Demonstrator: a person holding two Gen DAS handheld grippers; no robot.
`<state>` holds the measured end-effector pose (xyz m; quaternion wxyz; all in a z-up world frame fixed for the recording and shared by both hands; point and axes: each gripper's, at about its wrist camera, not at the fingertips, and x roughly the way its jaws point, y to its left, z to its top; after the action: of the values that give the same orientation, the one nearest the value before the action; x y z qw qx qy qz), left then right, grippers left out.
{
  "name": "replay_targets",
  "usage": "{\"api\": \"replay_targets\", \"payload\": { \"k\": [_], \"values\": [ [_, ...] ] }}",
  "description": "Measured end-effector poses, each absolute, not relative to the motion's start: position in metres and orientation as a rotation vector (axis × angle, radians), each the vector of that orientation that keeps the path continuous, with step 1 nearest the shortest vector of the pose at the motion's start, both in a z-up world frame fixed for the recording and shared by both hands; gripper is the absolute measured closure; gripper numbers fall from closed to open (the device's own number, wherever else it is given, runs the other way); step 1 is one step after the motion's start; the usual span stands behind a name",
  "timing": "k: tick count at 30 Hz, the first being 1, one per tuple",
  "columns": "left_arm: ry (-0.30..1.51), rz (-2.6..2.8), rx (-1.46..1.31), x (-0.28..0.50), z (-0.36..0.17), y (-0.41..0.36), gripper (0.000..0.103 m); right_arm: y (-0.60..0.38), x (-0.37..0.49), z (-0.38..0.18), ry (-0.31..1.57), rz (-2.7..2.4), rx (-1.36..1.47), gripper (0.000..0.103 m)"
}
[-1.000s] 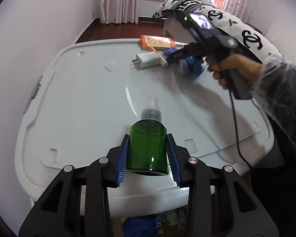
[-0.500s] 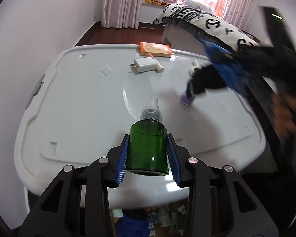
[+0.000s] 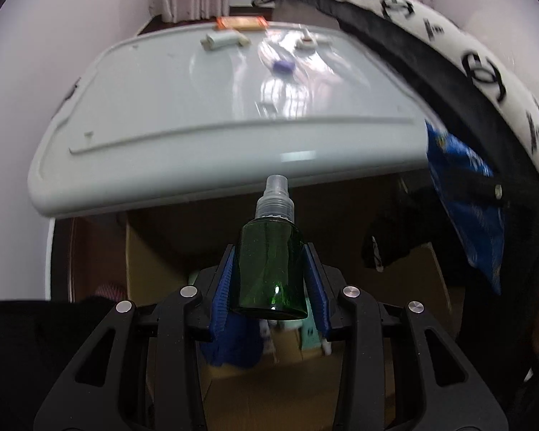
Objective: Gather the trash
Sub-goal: 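Drop the green bottle with the left tool while the right tool drops the blue packet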
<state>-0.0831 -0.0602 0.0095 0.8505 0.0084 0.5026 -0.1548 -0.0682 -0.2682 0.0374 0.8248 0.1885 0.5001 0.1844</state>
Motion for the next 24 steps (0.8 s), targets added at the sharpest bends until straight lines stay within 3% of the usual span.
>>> {"api": "replay_targets", "payload": {
  "k": [13, 15, 17, 18, 19, 24],
  "values": [
    [1.115, -0.320, 0.023, -0.089, -0.004, -0.057, 0.066, -0.257, -0.072, 0.001, 1.252, 0.392, 0.454, 0.078],
    [1.126, -0.323, 0.021, -0.088, -0.006, -0.057, 0.066, -0.255, -0.071, -0.003, 1.283, 0.376, 0.431, 0.074],
    [1.157, -0.304, 0.027, -0.084, -0.011, -0.058, 0.054, -0.250, -0.067, -0.010, 1.334, 0.338, 0.374, 0.053],
    [1.181, -0.273, 0.038, -0.081, -0.016, -0.058, 0.030, -0.250, -0.066, -0.014, 1.352, 0.325, 0.357, 0.034],
    [1.202, -0.241, 0.049, -0.078, -0.020, -0.056, 0.019, -0.249, -0.064, -0.018, 1.365, 0.323, 0.361, 0.033],
    [1.236, -0.218, 0.015, -0.072, -0.028, -0.048, 0.020, -0.249, -0.057, -0.020, 1.366, 0.333, 0.365, 0.033]
  ]
}}
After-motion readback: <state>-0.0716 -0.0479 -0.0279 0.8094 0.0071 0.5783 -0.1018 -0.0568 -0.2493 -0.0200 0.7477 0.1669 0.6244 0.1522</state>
